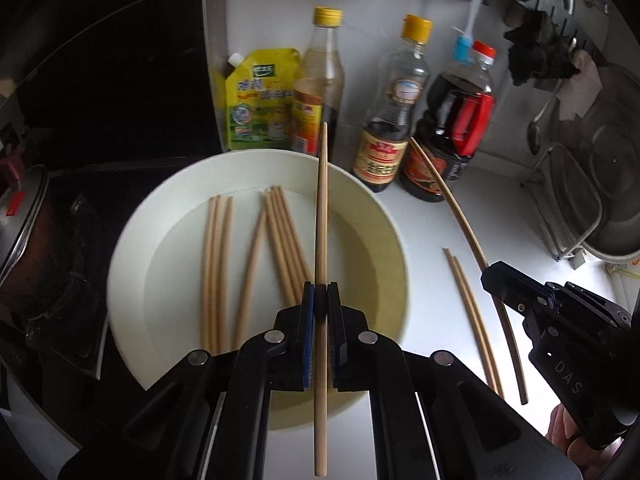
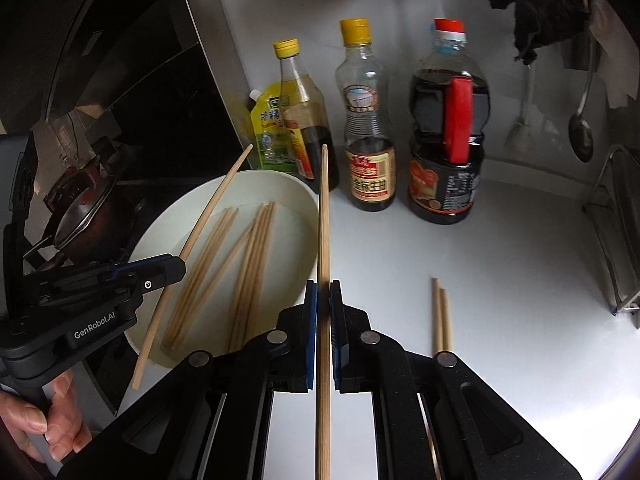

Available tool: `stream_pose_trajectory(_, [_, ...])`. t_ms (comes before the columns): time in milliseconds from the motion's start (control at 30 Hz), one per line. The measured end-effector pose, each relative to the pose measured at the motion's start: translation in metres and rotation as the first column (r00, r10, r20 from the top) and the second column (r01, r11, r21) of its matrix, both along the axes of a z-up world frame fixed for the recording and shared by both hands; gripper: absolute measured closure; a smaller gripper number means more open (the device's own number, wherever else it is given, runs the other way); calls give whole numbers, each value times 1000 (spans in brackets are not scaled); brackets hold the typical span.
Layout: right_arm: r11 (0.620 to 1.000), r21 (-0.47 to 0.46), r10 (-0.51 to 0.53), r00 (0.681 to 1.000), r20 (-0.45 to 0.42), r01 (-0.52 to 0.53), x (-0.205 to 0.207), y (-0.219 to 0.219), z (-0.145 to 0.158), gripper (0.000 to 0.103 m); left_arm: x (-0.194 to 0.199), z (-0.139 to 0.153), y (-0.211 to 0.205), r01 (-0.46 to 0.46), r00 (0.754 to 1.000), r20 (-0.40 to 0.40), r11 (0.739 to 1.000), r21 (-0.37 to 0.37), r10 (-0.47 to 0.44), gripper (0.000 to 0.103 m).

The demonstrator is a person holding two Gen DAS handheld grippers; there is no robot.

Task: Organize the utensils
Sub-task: 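Lift both held chopsticks and carry them over the white basin, then open both tools to release the chopsticks into the basin, then withdraw both open tools from the basin toward the last two chopsticks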

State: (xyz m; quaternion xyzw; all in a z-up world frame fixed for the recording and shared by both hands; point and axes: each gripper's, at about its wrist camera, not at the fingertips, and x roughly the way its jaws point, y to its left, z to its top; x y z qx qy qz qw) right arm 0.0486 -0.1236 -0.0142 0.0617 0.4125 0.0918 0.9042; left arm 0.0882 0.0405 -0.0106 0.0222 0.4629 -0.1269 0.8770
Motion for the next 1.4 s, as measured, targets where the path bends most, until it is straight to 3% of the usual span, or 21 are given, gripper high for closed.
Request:
stream_pose_trajectory(167, [998, 7, 63, 998, -26, -63, 43, 52, -9, 97, 29, -11, 43, -54, 998, -25, 998, 15, 54, 96])
stream_pose_trajectory(400, [997, -3, 73, 990, -123, -74, 77, 97, -38, 97, 57, -42, 65, -65, 993, -95, 998, 22, 67, 96])
stream_pose_trajectory(700, [999, -27, 30, 972, -233, -37, 95, 109, -72, 97, 74, -74, 73, -53, 982, -180, 999, 3, 52, 96])
stream_pose_trajectory(1067, [999, -25, 18, 970, -242, -25, 97, 103, -79, 97, 77, -82, 72, -57, 978, -201, 998, -2, 55, 96])
stream_pose_trajectory(1100, [999, -25, 17, 970, -242, -23, 97, 103, -78, 97, 76, -82, 73, -61, 978, -200, 998, -2, 60, 95])
stream_pose_trajectory(1300, [999, -26, 13, 973, -230, -20, 92, 98, -73, 95, 70, -71, 79, -95, 982, -164, 995, 0, 94, 57])
stream_pose_trajectory(1400, [1000, -20, 19, 978, -209, -24, 86, 94, -66, 95, 65, -65, 84, -119, 982, -148, 993, -7, 117, 53])
